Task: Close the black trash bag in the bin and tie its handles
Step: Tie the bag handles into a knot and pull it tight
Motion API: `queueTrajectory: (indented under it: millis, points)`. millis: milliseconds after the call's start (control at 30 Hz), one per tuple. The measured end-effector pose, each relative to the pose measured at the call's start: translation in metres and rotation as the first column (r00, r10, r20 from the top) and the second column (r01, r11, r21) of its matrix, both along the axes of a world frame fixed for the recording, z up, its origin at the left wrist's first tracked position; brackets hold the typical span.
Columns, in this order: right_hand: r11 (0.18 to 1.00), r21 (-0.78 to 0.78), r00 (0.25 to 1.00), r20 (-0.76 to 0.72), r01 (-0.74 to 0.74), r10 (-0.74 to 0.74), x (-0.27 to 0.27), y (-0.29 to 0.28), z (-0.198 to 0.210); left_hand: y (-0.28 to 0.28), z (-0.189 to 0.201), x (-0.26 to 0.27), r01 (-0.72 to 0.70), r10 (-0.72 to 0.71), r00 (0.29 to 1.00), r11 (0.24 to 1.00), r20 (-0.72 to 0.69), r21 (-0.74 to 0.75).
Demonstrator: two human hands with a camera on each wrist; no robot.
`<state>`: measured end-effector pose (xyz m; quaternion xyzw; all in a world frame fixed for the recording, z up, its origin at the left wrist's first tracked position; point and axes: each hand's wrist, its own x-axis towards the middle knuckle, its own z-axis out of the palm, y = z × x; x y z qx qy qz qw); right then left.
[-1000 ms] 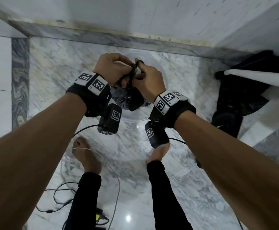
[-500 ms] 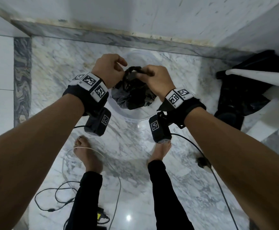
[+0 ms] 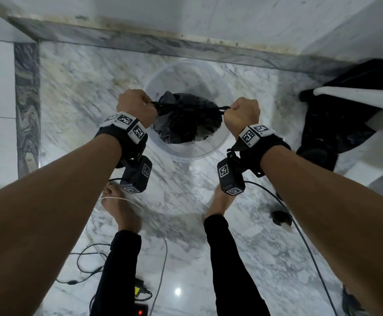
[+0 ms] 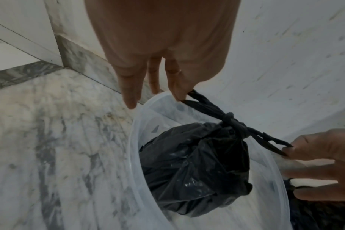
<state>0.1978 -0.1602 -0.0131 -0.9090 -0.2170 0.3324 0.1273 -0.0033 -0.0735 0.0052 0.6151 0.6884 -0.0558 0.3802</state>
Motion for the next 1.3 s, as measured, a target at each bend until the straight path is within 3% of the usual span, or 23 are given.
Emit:
queueTrajectory:
  millis: [133, 433, 1200, 1300]
  points:
    - [0.99, -0.135, 0.999, -0.012, -0.05, 0.049, 0.003, 0.002, -0.001, -0.005, -0.005, 0.002, -0.033, 0.032, 0.999, 0.999, -0.032, -0.034]
    - [0.941, -0.281, 0.981, -0.016, -0.191, 0.194, 0.014, 0.007, 0.001, 0.0, -0.005, -0.002, -0.028, 0.026, 0.999, 0.998, -0.035, -0.049]
    - [0.937, -0.305, 0.985, -0.041, -0.17, 0.166, 0.021, 0.005, -0.008, 0.0, -0.009, -0.004, -0.067, 0.065, 0.997, 0.997, -0.048, -0.037]
    - [0.949, -0.296, 0.994, -0.046, -0.107, 0.098, 0.021, 0.004, -0.01, 0.0, -0.008, -0.004, -0.063, 0.061, 0.997, 0.997, -0.049, -0.036]
